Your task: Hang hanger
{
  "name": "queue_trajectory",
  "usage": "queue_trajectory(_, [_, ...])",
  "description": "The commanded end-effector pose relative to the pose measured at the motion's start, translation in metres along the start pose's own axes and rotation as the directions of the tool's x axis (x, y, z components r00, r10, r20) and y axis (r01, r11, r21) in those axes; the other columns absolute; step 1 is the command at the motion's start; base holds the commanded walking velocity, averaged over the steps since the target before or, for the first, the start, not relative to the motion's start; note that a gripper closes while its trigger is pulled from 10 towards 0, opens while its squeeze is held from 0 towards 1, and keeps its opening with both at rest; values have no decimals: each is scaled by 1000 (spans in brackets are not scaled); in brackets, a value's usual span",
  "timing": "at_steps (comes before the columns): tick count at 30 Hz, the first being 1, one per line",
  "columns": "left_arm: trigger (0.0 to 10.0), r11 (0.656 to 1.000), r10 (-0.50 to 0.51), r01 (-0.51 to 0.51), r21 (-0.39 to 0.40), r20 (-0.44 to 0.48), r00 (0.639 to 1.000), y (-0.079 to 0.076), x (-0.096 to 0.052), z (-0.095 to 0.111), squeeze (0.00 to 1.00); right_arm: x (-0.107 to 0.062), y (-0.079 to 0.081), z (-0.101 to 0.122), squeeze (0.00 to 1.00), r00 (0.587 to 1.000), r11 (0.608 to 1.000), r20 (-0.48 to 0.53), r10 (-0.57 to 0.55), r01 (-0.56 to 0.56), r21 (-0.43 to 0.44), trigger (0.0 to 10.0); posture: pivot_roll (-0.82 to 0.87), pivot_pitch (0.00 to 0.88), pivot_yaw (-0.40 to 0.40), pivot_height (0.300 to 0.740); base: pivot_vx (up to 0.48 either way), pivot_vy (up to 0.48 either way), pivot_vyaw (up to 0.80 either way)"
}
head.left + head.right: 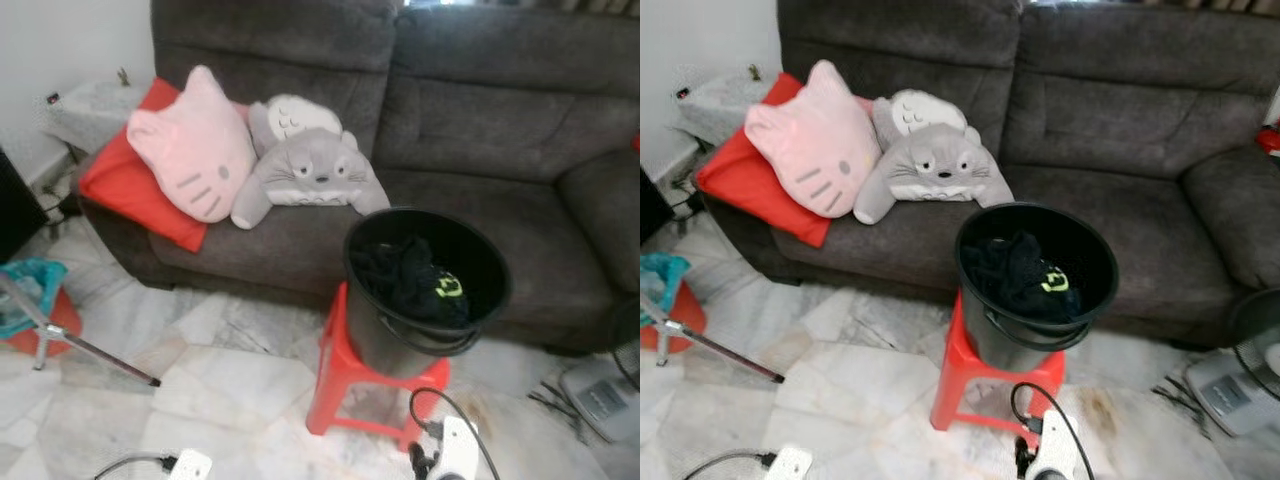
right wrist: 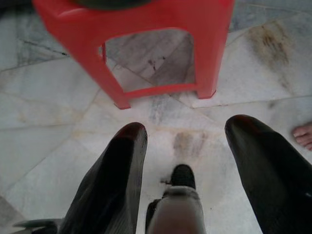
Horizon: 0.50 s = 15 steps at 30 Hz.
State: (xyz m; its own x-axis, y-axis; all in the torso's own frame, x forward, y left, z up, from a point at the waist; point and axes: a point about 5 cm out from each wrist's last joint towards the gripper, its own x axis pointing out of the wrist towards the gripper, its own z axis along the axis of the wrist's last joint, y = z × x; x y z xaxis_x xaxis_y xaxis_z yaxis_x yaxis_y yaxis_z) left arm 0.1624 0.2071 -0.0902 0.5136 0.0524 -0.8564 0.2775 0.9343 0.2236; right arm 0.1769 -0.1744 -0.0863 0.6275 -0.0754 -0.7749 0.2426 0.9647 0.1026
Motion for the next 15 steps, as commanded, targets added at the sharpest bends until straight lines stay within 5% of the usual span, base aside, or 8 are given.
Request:
queue_trajectory(1, [10000,1000,-24,24,-15,-24,999,-8,-1,-8,0,-2,-8,-4,0,1000,1000,-10,-27,27,12,10000,97,33,-40,736,0,0,0])
queue_trajectory(15, [10000,1000,-20,20,-12,-27,999,-6,-1,-10,0,-2,-5,12,0,989,998,145,24,-15,-66,10000,66,46,-44,736,0,0,0])
